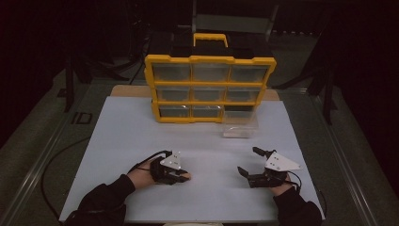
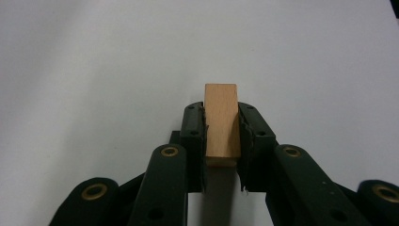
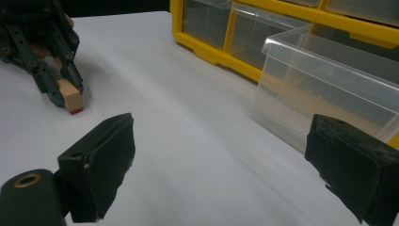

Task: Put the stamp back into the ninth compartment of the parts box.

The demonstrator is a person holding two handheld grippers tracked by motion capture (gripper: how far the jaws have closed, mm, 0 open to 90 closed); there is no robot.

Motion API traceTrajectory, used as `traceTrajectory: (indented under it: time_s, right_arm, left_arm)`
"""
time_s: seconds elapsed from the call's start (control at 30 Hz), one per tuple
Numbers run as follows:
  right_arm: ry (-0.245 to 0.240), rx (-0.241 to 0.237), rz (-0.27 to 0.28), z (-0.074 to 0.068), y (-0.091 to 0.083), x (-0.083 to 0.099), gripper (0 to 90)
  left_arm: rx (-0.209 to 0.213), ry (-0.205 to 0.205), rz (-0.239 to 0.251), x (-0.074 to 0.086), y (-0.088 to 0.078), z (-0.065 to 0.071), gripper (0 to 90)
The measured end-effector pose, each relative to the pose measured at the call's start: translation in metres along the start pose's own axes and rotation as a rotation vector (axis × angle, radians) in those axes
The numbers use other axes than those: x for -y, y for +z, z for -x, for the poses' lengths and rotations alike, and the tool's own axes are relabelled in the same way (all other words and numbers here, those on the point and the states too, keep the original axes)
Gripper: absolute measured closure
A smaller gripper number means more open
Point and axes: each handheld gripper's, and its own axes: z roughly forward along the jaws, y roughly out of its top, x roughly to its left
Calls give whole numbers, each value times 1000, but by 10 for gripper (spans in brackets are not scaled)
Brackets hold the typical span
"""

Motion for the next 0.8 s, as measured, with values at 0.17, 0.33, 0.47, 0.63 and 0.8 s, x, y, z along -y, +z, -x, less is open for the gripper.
traceTrajectory:
  time_s: [0.17, 0.33, 0.47, 0.63, 0.8]
  right_arm:
    - [4, -1, 4, 0, 0, 0, 87]
    - [3, -2, 4, 0, 0, 0, 87]
    - [6, -5, 5, 0, 0, 0, 87]
    - [8, -4, 7, 0, 0, 0, 87]
    - [10, -7, 7, 0, 0, 0, 87]
  left_arm:
    - [9, -6, -5, -5, -4, -1, 758]
    - [20, 3, 3, -12, -10, -3, 757]
    - [27, 1, 0, -17, -13, -5, 757]
    - [35, 0, -6, -22, -16, -7, 757]
    - [47, 4, -8, -29, -18, -8, 758]
